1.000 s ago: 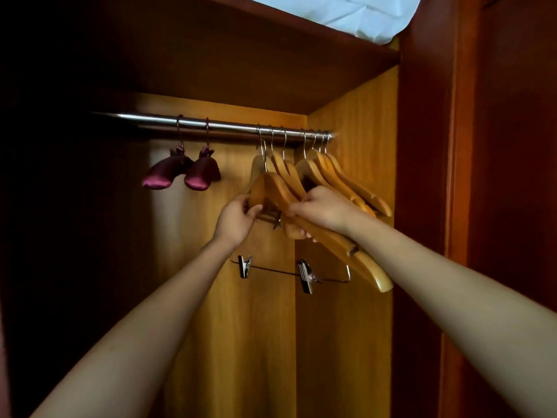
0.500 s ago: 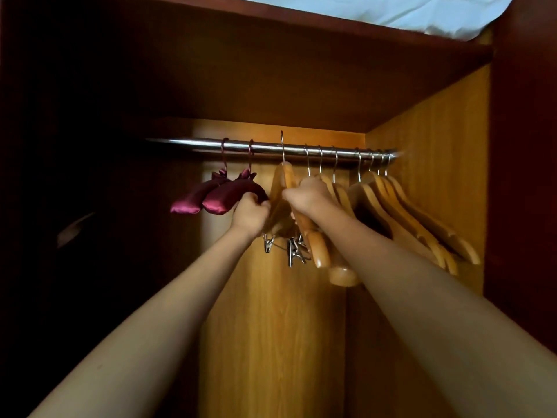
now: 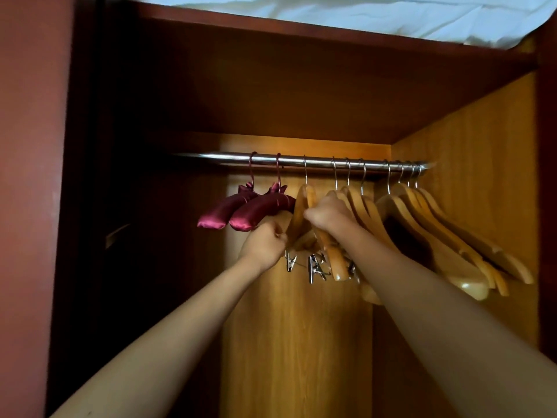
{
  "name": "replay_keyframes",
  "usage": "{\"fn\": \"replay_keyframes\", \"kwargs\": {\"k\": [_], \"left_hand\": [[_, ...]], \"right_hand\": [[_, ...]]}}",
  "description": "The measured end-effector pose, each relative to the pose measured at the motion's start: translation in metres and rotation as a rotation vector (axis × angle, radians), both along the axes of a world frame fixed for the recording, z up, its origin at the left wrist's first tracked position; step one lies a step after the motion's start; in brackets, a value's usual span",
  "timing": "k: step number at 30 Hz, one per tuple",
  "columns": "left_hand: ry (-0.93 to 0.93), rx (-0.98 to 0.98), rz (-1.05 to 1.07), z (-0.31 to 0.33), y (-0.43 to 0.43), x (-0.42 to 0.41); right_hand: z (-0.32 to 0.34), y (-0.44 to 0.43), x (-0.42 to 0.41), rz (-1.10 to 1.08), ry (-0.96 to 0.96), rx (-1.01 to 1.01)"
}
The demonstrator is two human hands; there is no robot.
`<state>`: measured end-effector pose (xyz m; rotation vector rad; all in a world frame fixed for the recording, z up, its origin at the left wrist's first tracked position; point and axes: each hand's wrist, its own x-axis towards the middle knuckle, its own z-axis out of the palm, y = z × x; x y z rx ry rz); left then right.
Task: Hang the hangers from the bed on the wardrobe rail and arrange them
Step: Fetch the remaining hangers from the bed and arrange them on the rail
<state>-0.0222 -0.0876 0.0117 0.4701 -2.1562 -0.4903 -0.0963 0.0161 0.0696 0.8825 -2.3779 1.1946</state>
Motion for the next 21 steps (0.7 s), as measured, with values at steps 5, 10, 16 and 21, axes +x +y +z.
{"fn": "replay_keyframes", "kwargs": {"k": [5, 10, 16, 21], "left_hand": [[-0.034, -0.256, 0.03, 0.014, 0.035, 0.018], [0.196, -0.462, 0.207, 0.057, 0.055, 0.04], [-0.077, 0.128, 0.288, 0.092, -0.015, 0.066], [-0.064, 0.601, -0.099, 0.069, -0.037, 0.067]], "right_hand": [[0.008, 0.0, 0.008, -0.057, 0.077, 0.237], [0.008, -0.001, 0.015, -0.245, 0.444, 0.213], [0.02, -0.029, 0.039, 0.131, 0.179, -0.118], [0.013, -0.052, 0.046, 0.492, -0.441, -0.132]]}}
